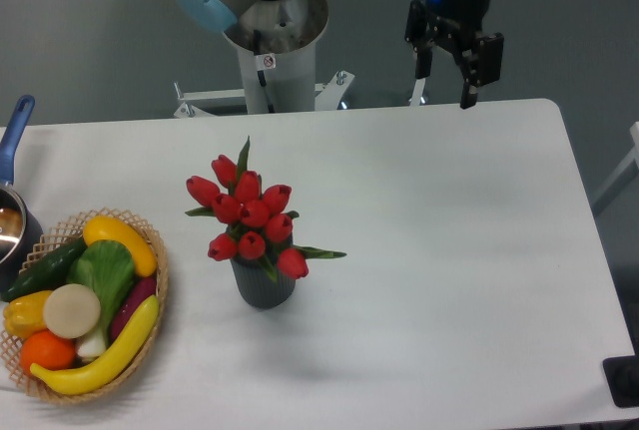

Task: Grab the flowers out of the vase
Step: 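Move the open gripper down toward the red tulip stems above the vase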

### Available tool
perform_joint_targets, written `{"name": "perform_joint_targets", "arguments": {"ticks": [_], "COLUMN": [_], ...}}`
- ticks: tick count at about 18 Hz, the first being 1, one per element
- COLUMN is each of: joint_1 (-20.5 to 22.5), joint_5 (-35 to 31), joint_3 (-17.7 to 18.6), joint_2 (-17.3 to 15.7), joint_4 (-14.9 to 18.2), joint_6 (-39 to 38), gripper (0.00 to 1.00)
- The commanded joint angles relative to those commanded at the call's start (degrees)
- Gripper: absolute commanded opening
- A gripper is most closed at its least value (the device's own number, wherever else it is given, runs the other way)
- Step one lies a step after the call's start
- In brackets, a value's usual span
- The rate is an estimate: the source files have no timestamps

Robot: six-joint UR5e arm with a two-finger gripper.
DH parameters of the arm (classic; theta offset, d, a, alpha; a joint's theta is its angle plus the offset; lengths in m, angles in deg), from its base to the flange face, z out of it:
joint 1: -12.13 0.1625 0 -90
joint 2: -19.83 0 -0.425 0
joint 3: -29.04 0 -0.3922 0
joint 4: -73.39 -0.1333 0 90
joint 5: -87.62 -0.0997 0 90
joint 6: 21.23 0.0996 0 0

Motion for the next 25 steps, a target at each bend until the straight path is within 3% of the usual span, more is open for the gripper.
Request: {"name": "perform_joint_targets", "arguments": {"ticks": [10, 15, 20, 25], "joint_1": [-0.26, -0.53, -4.21, -7.99], "joint_5": [0.88, 6.85, 8.88, 10.80], "joint_3": [0.61, 3.07, 5.27, 7.55], "joint_2": [0.00, 0.00, 0.61, 1.85], "joint_4": [-0.09, -4.30, -6.85, -6.86], "joint_6": [-3.59, -13.15, -23.89, -24.26], "gripper": [1.00, 1.00, 1.00, 1.00]}}
